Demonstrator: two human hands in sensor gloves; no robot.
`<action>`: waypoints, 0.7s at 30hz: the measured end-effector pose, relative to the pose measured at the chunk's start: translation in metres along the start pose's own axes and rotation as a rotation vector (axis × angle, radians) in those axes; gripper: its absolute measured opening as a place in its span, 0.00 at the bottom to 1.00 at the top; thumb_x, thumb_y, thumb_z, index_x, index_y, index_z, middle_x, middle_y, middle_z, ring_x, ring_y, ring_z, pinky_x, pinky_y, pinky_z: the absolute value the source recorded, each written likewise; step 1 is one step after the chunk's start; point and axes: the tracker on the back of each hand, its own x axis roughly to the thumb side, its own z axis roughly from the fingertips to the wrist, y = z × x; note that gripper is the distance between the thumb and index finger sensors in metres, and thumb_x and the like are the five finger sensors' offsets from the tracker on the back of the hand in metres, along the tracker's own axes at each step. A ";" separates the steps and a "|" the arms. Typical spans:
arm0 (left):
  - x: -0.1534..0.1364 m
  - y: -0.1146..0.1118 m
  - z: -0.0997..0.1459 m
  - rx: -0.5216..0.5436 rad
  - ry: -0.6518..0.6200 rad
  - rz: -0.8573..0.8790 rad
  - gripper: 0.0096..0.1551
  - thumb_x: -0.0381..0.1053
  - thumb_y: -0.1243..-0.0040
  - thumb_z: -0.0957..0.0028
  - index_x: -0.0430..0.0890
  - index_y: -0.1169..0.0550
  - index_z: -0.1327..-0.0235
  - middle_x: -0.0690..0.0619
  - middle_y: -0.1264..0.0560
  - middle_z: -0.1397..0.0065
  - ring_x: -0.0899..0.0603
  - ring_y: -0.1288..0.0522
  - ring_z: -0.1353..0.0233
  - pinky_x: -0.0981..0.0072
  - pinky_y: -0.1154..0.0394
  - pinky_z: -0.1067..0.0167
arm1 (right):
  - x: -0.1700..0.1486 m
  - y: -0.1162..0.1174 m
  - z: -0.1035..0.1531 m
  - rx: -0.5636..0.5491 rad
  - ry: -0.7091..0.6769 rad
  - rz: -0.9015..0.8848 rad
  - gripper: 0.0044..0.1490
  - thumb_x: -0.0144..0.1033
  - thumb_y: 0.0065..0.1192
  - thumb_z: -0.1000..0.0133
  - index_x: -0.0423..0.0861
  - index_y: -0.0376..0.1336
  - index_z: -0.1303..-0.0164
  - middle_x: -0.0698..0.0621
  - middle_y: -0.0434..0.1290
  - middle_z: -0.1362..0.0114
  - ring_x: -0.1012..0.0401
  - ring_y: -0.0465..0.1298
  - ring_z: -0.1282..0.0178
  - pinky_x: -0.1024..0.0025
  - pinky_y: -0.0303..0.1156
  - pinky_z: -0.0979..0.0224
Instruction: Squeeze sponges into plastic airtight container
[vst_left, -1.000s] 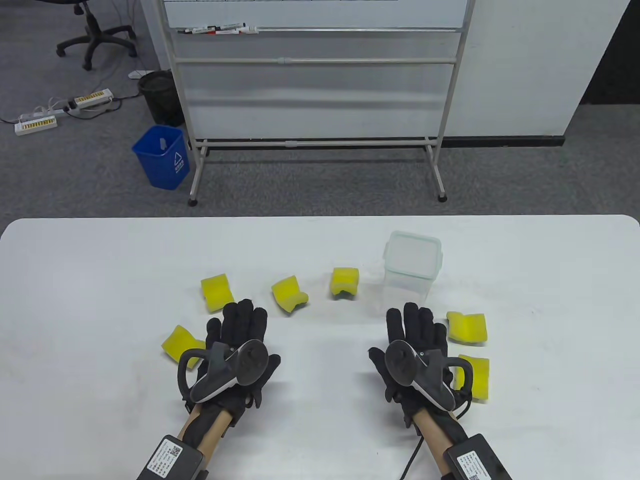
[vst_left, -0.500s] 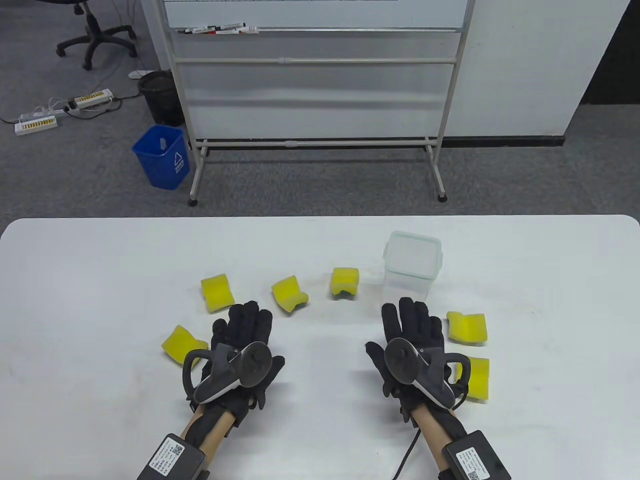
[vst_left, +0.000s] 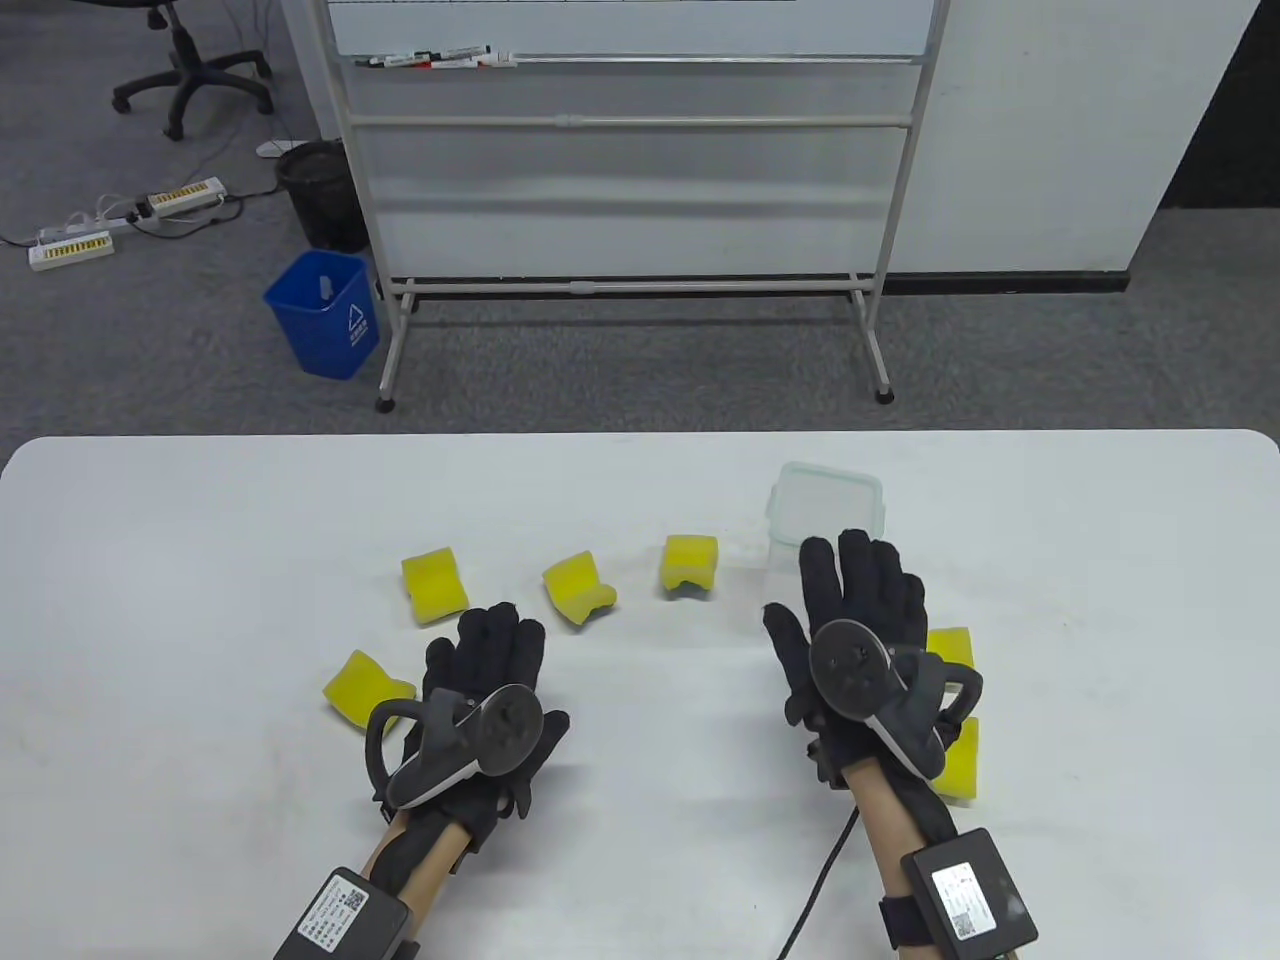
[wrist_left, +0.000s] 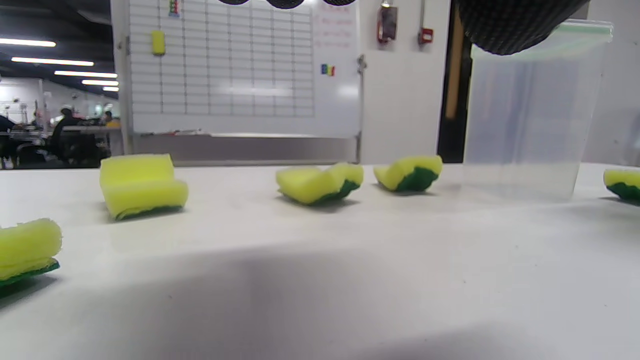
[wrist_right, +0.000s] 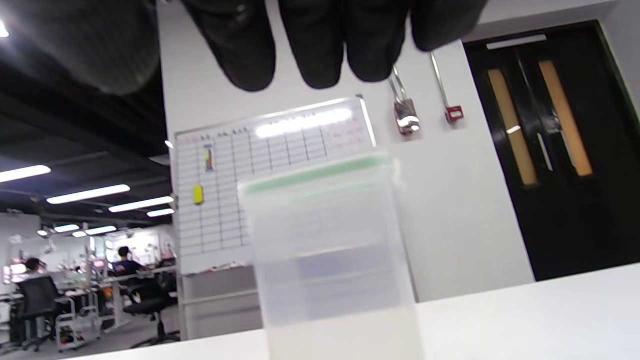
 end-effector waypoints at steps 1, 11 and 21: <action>0.000 0.000 0.000 0.000 0.001 0.000 0.53 0.70 0.51 0.51 0.48 0.54 0.21 0.42 0.58 0.13 0.33 0.58 0.15 0.33 0.53 0.24 | 0.000 -0.002 -0.010 -0.003 0.007 -0.008 0.50 0.67 0.57 0.50 0.56 0.56 0.18 0.47 0.58 0.13 0.45 0.58 0.12 0.44 0.53 0.17; -0.008 0.001 0.000 0.002 0.021 0.022 0.53 0.70 0.51 0.51 0.48 0.54 0.21 0.42 0.58 0.13 0.33 0.58 0.15 0.33 0.53 0.24 | -0.013 0.040 -0.064 0.238 0.066 0.010 0.49 0.69 0.55 0.50 0.62 0.53 0.17 0.51 0.54 0.10 0.44 0.52 0.10 0.37 0.51 0.18; -0.010 -0.001 -0.001 -0.007 0.027 0.022 0.52 0.70 0.51 0.51 0.48 0.54 0.21 0.42 0.58 0.13 0.33 0.58 0.15 0.33 0.53 0.24 | -0.016 0.041 -0.052 0.146 0.061 0.003 0.46 0.68 0.56 0.50 0.60 0.61 0.21 0.51 0.60 0.12 0.43 0.55 0.11 0.35 0.55 0.19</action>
